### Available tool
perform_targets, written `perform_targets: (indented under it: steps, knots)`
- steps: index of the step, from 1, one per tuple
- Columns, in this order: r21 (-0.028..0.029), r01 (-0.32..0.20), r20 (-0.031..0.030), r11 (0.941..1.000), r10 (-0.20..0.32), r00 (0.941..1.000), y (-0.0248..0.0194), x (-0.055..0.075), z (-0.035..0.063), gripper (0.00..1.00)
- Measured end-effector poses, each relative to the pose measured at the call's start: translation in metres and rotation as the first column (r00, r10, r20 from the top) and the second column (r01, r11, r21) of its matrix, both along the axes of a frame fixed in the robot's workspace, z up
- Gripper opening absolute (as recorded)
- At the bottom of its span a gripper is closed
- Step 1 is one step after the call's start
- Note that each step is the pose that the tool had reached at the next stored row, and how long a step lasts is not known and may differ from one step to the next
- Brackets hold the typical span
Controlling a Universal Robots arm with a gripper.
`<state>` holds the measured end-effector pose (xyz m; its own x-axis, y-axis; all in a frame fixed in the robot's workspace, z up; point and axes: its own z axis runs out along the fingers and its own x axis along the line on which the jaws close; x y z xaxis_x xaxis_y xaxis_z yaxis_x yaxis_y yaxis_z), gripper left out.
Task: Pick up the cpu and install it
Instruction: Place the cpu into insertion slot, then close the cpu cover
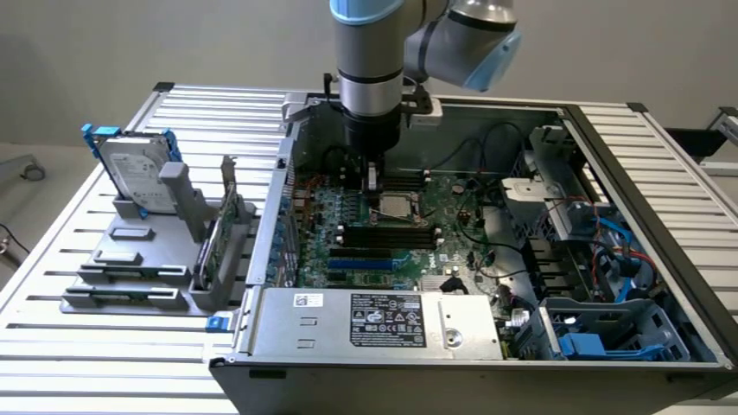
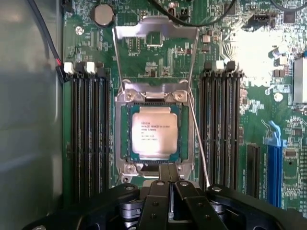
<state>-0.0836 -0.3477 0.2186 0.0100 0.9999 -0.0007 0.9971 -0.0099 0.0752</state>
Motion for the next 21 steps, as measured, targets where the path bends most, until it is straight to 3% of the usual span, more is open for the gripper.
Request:
perform_targets:
  steps: [4, 21]
  knots:
    - [0.0014, 0.000, -0.0092, 1.0000, 0.000, 1.0000, -0.0002, -0.0075, 0.0027, 0.11]
    - [0.0015, 0.000, -0.0095, 1.0000, 0.000, 1.0000, -0.0002, -0.0078, 0.0028, 0.11]
